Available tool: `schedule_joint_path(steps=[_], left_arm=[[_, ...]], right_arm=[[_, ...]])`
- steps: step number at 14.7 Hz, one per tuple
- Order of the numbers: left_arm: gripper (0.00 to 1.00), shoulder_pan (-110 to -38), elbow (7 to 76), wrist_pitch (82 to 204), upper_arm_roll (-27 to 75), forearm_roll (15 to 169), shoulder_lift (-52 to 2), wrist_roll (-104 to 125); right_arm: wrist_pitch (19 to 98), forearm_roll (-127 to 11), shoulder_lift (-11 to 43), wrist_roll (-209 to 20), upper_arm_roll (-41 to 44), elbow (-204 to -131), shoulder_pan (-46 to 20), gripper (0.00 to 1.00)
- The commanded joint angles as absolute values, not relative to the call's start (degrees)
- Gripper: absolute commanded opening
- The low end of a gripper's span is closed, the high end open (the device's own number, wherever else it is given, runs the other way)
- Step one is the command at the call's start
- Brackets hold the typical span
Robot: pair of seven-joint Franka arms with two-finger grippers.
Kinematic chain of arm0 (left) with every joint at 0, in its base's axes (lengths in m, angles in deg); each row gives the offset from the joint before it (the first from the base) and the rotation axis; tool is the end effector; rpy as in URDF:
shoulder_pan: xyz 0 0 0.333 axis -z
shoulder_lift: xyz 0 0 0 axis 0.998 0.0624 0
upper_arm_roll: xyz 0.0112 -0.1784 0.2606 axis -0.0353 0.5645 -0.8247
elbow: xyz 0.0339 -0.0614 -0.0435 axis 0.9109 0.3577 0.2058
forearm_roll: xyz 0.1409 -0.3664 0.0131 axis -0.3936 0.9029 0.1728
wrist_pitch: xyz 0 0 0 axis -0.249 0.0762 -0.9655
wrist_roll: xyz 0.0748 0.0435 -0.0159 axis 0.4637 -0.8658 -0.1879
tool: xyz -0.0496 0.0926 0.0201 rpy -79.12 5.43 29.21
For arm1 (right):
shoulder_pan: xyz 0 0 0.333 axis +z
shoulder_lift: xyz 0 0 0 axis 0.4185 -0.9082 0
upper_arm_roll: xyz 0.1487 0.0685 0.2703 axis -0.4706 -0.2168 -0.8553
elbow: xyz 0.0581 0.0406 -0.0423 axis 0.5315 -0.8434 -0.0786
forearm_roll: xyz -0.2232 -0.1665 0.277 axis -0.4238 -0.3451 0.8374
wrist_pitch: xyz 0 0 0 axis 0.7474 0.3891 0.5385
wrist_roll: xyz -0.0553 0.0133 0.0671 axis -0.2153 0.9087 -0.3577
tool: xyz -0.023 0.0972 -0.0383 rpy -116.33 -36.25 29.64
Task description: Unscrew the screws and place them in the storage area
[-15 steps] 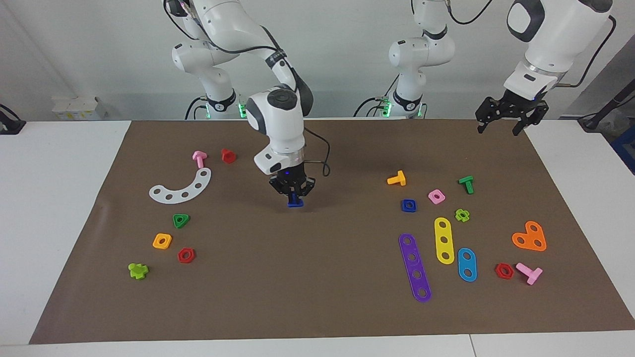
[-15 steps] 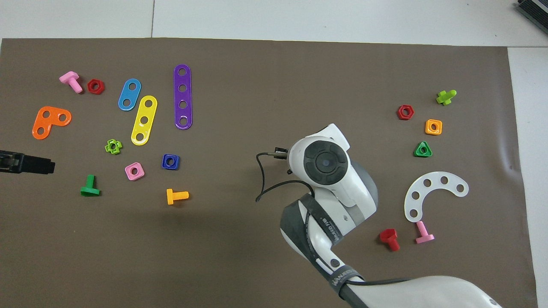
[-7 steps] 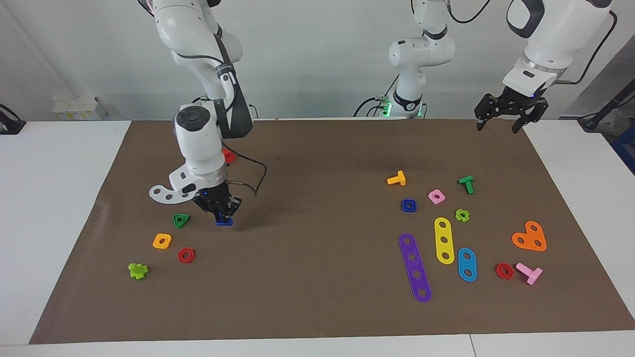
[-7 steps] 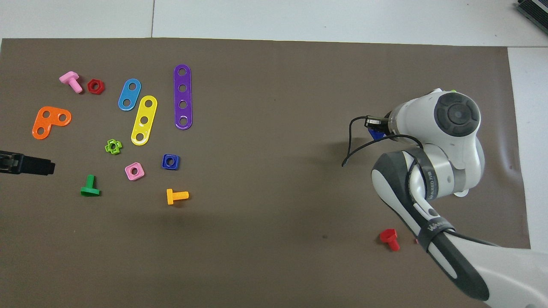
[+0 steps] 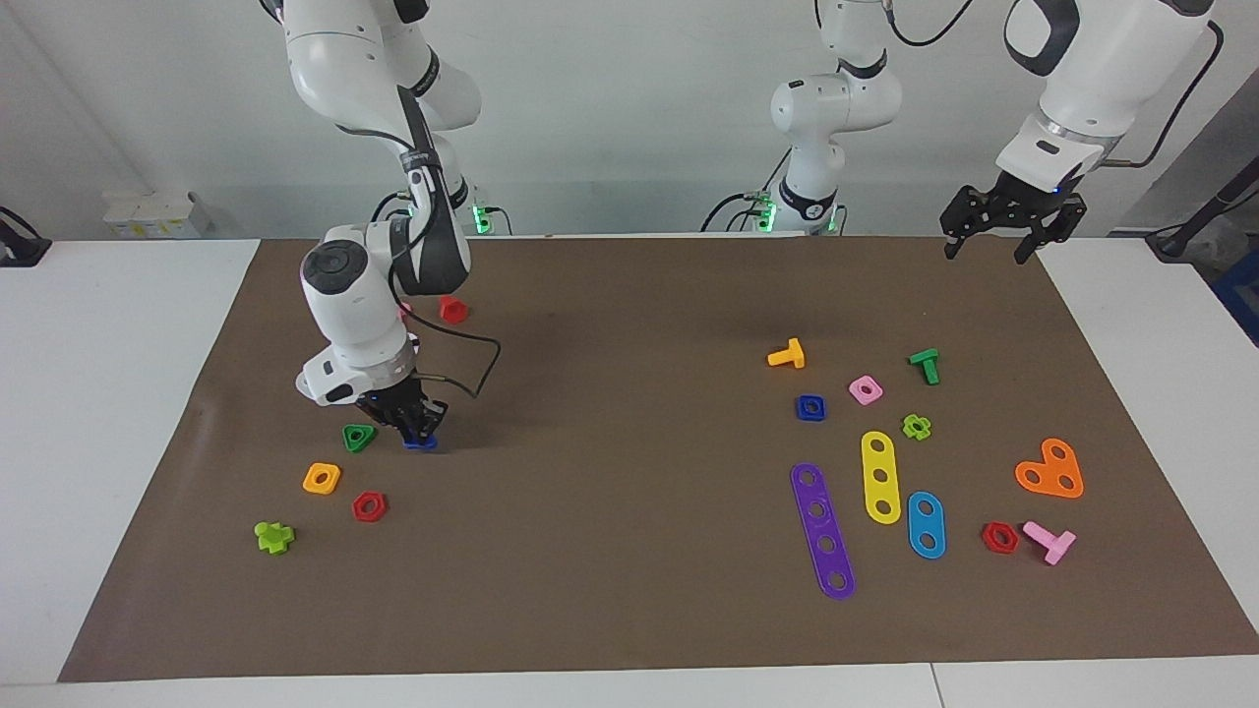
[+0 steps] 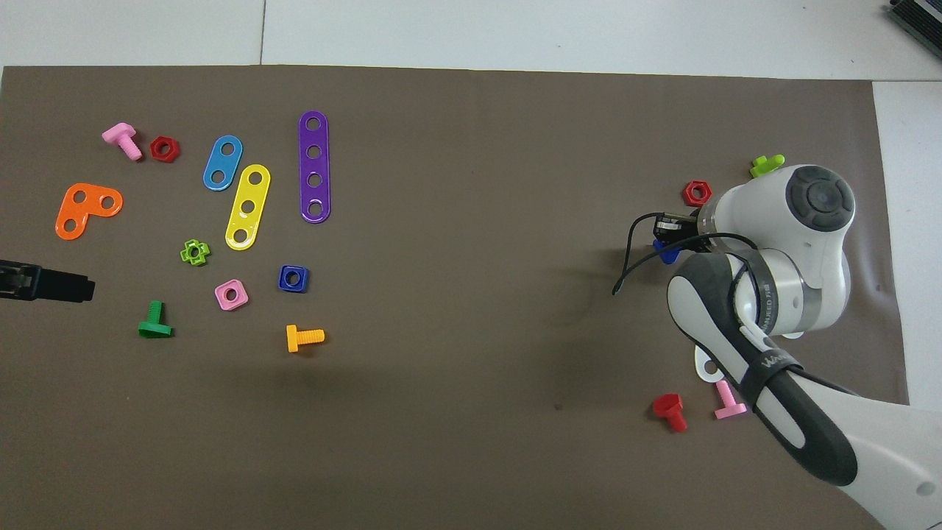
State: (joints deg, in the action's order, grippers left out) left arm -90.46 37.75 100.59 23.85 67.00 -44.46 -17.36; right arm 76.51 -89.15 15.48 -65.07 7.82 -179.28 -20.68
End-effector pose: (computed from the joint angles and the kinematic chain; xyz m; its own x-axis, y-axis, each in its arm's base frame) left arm 0.5054 0.0110 0.5989 0.9826 -0.1857 0.0108 -0.1857 -0.9826 -0.0017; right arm 0.6008 0.0517 0.3228 0.9616 -0.2668 0.0639 -0.2661 -0.9637 -0.0192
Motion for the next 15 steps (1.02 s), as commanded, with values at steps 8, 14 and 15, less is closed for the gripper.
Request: schedule_joint_path(steps=[8,14,15], left_arm=[[1.00,-90.1,37.6,99.5,24.0,65.6,-45.1,-16.5],[1.00,-90.1,37.3,99.4,23.9,65.6,-44.9,-16.4],[1.00,-90.1,37.2,99.4,23.9,65.6,-44.8,-16.4]], right_arm=[[74.9,-87.7,19.2,-66.2,7.2,-179.4,-22.0,0.99],[63.2,-87.7,29.4,-66.3,7.5,-175.9,-22.0,0.99],[60.6,-87.7,30.8,-66.5,7.7,-174.3,-22.1,0.99]])
